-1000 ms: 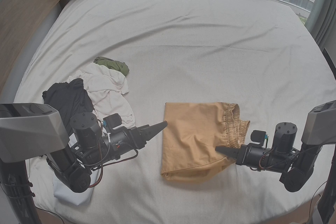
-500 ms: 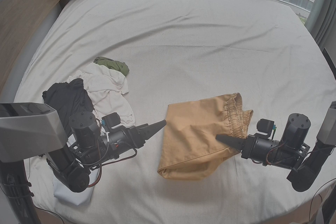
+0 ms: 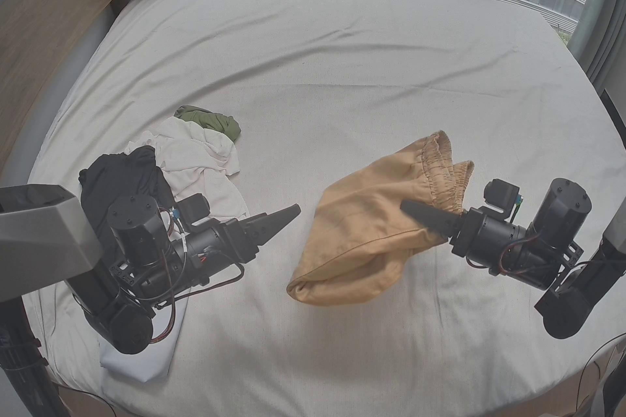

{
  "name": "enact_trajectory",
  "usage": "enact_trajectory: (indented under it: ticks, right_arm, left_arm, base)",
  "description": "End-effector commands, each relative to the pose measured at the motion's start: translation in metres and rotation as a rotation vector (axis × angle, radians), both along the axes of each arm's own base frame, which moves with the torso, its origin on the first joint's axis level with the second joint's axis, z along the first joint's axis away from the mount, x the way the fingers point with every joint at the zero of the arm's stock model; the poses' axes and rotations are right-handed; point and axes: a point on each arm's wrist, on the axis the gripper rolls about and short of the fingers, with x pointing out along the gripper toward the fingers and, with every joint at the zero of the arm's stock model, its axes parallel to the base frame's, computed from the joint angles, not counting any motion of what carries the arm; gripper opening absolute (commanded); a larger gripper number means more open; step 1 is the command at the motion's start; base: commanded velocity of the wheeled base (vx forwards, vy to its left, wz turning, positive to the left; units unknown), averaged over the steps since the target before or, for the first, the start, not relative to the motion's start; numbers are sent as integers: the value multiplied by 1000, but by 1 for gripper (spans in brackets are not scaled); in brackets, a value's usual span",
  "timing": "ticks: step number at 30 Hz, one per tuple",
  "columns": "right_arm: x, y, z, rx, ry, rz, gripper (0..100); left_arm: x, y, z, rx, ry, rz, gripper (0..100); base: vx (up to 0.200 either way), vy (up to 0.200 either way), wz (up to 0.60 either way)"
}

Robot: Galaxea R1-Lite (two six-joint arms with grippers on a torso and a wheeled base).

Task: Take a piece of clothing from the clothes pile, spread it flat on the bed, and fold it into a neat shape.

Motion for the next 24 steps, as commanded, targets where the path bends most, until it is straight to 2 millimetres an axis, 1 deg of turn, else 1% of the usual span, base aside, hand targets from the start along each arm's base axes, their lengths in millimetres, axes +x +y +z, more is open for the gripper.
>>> enact_trajectory:
  ticks: [1, 4, 11, 12, 19, 21, 24]
  right_arm:
    - [9, 2, 11, 23, -49, -8, 0]
    - [15, 5, 19, 50, -70, -6, 0]
    - [30, 11, 33, 69, -60, -5, 0]
    - [35, 13, 35, 71, -63, -5, 0]
    - [53, 14, 38, 72, -62, -23, 0]
    - [59, 13, 40, 73, -67, -34, 0]
    - [70, 10, 43, 76, -74, -52, 0]
  left_arm:
    - [0, 3, 5, -7, -13, 9, 100]
    - [0, 3, 5, -7, -13, 9, 100]
    - [0, 4, 5, -7, -13, 10, 100]
    - [0, 4, 5, -7, -13, 10, 100]
    - [0, 5, 5, -5, -13, 13, 100]
    - [0, 10, 3, 2, -7, 26, 100]
    - [1, 12, 3, 4, -9, 39, 100]
  base:
    - [0, 0, 0]
    - [0, 0, 0]
    - [0, 0, 0]
    - [0, 0, 0]
    - [0, 0, 0]
    - [0, 0, 0]
    - [0, 0, 0]
